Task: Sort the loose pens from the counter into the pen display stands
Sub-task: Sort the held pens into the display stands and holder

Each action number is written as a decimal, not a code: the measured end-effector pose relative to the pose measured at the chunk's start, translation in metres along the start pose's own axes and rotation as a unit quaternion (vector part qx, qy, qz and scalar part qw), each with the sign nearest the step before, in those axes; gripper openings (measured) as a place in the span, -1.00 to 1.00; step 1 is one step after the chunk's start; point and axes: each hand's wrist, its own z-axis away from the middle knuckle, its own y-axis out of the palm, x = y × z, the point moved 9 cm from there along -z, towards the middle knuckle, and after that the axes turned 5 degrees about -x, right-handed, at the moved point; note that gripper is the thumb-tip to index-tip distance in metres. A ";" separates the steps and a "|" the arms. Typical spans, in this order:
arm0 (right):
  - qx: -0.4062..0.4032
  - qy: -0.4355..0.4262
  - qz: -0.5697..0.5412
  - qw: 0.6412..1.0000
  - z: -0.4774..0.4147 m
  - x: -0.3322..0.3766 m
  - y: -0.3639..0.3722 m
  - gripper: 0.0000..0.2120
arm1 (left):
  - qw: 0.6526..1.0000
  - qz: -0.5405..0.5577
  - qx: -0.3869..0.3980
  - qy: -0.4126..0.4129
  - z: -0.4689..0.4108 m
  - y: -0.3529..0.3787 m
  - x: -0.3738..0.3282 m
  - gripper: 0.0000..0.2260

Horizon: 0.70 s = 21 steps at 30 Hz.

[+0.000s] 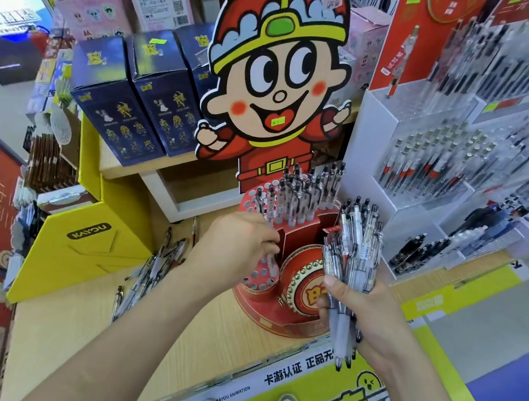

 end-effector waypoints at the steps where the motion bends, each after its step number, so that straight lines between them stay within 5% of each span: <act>1: 0.002 0.003 -0.004 1.000 0.000 0.000 0.000 -0.83 | 0.999 -0.019 0.028 0.020 0.000 0.007 -0.001 -0.86; 4: 0.011 0.016 -0.009 1.000 -0.001 -0.003 0.001 -0.80 | 0.994 -0.052 0.084 0.042 0.004 0.021 -0.001 -0.80; 8: 0.013 0.029 -0.011 0.999 -0.002 -0.005 0.002 -0.65 | 0.991 -0.084 0.031 0.096 -0.002 0.014 -0.006 -0.95; 14: 0.031 0.041 -0.020 0.998 -0.002 -0.007 0.011 -0.67 | 0.988 -0.098 0.051 0.107 -0.006 0.024 -0.005 -0.90; 18: 0.047 0.033 -0.024 0.998 -0.002 -0.005 0.016 -0.74 | 0.991 -0.084 0.085 0.059 -0.006 0.026 0.003 -0.79; 21: 0.059 0.019 -0.014 0.998 -0.002 -0.002 0.020 -0.77 | 0.998 0.029 0.053 -0.036 0.000 0.017 0.007 -0.73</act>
